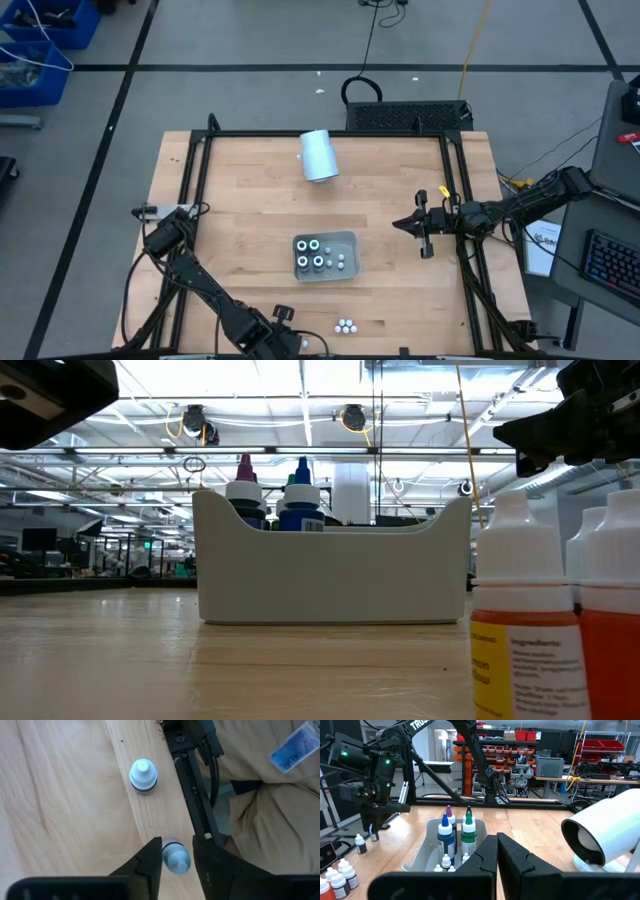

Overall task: Pick & Place food coloring
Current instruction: Put the small blue food coloring into the gray bin

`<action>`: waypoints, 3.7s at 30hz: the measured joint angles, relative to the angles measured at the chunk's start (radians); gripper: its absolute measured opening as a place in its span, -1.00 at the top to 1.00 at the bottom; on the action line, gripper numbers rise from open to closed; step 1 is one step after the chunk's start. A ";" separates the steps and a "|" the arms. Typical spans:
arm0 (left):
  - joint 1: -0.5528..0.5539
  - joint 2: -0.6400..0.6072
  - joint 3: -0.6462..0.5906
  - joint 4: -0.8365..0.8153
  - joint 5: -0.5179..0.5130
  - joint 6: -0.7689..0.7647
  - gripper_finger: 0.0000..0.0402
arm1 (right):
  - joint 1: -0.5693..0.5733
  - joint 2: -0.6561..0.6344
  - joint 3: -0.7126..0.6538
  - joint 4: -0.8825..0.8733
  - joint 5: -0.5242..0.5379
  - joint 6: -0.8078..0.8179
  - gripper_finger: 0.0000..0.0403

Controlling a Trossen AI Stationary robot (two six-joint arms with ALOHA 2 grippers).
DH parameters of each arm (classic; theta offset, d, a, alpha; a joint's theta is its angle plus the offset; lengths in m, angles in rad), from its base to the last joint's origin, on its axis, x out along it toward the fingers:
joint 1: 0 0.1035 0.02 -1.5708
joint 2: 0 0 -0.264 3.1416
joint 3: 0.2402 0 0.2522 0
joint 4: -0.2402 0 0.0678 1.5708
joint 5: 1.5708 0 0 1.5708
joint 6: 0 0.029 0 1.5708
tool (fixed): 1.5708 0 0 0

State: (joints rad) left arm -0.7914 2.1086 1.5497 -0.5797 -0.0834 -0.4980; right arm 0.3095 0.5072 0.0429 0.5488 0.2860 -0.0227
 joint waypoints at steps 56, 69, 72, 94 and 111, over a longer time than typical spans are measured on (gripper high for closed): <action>0.079 -1.516 -1.349 0.658 -0.467 0.183 0.74 | 0.000 0.000 0.000 0.004 0.000 -0.016 1.00; 0.204 -1.333 -1.091 0.662 -0.361 0.214 0.74 | 0.000 0.000 0.000 0.008 0.001 -0.019 1.00; 0.244 -1.175 -0.912 0.575 -0.355 0.235 0.74 | 0.000 0.000 0.000 0.008 0.001 -0.019 1.00; 0.536 -0.042 0.307 -0.233 -0.055 0.363 0.73 | 0.000 0.000 0.000 0.000 0.001 -0.027 1.00; 0.596 0.067 0.305 -0.183 -0.127 0.341 0.69 | 0.000 0.000 0.000 0.000 0.001 -0.050 1.00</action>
State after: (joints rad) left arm -0.1953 2.1756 1.8545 -0.7629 -0.2100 -0.1570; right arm 0.3092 0.5076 0.0431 0.5488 0.2871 -0.0726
